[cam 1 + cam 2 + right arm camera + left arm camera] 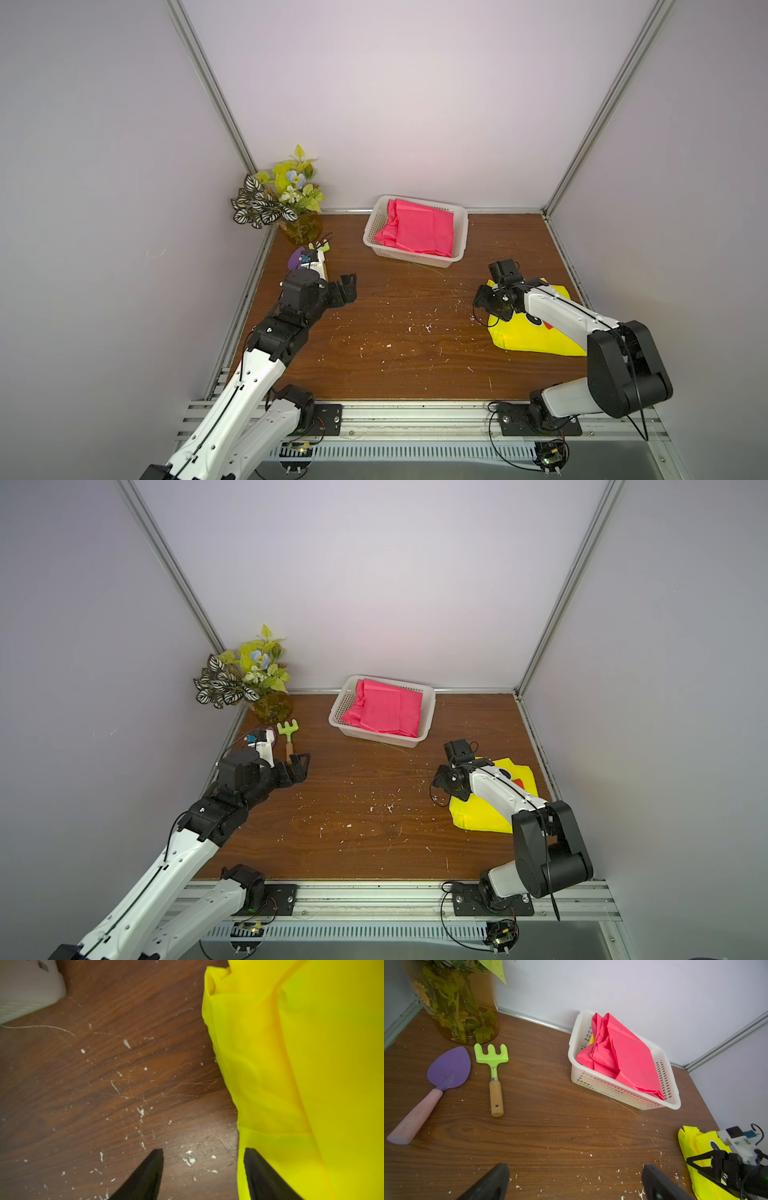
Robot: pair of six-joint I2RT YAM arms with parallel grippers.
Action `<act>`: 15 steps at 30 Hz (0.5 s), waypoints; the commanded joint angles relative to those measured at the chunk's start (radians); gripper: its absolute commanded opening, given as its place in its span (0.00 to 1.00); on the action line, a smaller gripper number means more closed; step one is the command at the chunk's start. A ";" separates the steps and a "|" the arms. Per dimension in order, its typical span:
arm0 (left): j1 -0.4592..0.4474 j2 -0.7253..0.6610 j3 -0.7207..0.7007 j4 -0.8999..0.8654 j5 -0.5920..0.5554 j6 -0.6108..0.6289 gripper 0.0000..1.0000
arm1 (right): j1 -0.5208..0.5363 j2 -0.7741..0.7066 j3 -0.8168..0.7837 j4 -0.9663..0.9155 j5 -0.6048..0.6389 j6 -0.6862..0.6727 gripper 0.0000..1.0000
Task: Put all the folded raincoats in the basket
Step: Move the raincoat to the center of the board.
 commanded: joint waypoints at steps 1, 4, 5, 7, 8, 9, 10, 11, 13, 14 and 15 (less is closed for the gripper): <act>0.010 0.006 0.016 -0.026 0.026 -0.001 0.99 | 0.006 -0.047 0.041 -0.102 0.111 -0.002 0.68; 0.010 0.025 0.085 -0.070 0.045 0.010 0.99 | 0.004 -0.128 0.061 -0.128 0.212 -0.034 0.69; 0.009 0.027 0.101 -0.084 0.049 0.016 0.99 | -0.002 -0.149 0.058 -0.142 0.266 -0.036 0.69; 0.010 0.018 0.107 -0.109 0.053 0.021 0.99 | -0.057 -0.157 0.049 -0.181 0.291 -0.021 0.70; 0.010 0.008 0.102 -0.118 0.049 0.020 0.99 | -0.097 -0.147 0.032 -0.181 0.258 -0.032 0.69; 0.010 -0.001 0.096 -0.127 0.052 0.015 0.99 | -0.128 -0.134 0.018 -0.177 0.228 -0.040 0.69; 0.010 -0.014 0.091 -0.138 0.055 0.008 0.99 | -0.150 -0.111 0.000 -0.169 0.195 -0.050 0.69; 0.010 -0.026 0.086 -0.150 0.060 0.000 0.99 | -0.159 -0.082 -0.014 -0.155 0.167 -0.057 0.69; 0.010 -0.052 0.075 -0.167 0.071 -0.017 0.99 | -0.162 -0.019 -0.030 -0.138 0.108 -0.064 0.69; 0.010 -0.067 0.066 -0.170 0.076 -0.027 0.99 | -0.161 0.019 -0.035 -0.128 0.067 -0.065 0.69; 0.010 -0.079 0.054 -0.170 0.077 -0.040 0.99 | -0.159 0.041 -0.039 -0.119 0.039 -0.063 0.68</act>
